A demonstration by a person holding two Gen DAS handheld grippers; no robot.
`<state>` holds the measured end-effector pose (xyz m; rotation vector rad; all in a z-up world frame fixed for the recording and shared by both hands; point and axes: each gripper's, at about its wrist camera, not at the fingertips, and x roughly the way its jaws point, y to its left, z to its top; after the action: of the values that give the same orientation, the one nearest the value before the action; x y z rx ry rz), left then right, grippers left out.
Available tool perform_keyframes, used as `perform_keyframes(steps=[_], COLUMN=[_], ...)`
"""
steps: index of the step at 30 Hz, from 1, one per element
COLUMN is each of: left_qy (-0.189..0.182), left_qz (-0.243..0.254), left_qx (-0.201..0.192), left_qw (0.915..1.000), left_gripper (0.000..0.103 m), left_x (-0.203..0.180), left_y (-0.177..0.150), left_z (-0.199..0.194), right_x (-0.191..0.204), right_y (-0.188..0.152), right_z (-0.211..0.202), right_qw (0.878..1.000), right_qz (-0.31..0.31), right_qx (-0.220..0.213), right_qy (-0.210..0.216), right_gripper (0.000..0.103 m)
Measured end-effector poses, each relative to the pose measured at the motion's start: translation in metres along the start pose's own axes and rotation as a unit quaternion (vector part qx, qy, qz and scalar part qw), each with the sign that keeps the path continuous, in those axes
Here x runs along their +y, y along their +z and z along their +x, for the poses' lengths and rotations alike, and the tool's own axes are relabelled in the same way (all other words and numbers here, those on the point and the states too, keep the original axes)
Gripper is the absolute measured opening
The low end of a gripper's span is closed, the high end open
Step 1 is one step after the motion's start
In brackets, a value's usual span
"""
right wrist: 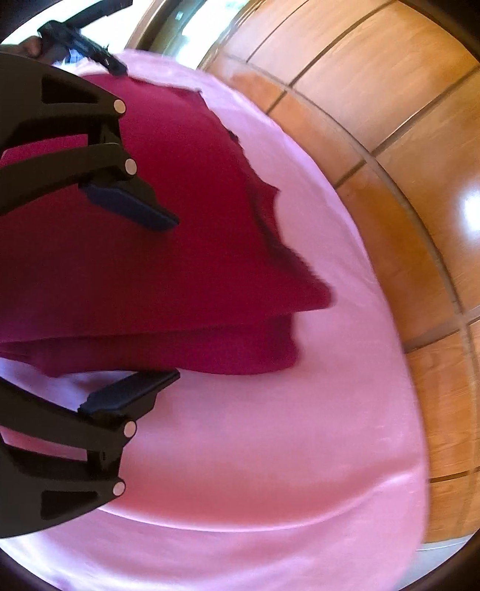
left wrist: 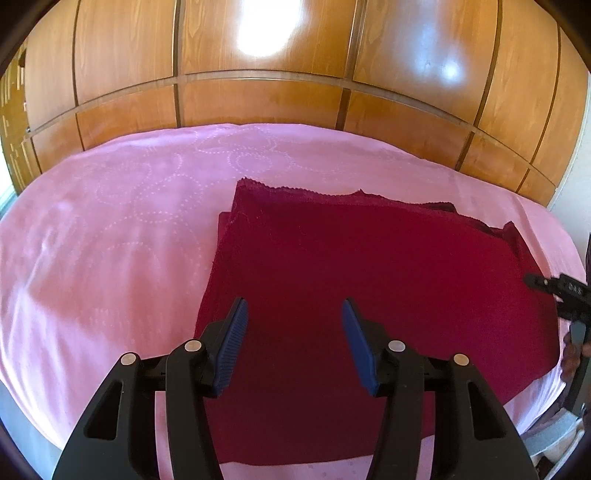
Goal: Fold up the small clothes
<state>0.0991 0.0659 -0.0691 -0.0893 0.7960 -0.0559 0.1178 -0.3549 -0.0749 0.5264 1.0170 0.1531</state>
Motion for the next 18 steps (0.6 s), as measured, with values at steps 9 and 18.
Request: perform_keyframes(steps=[9,18], left_qy=[-0.012,-0.023], left_qz=[0.005,-0.005], left_qx=[0.005,0.025], left_qw=[0.9999,0.9994], left_gripper=[0.052,0.052], left_x=[-0.003,-0.001], left_y=[-0.004,-0.007], left_z=[0.0,0.012], right_x=[0.0,0.002], right_y=[-0.025,-0.024], right_z=[-0.019,-0.013], right_qw=[0.998,0.999], right_qz=[0.018,0.012], right_qx=[0.018,0.021], right_qy=[0.049,0.039], right_gripper=[0.064,0.039])
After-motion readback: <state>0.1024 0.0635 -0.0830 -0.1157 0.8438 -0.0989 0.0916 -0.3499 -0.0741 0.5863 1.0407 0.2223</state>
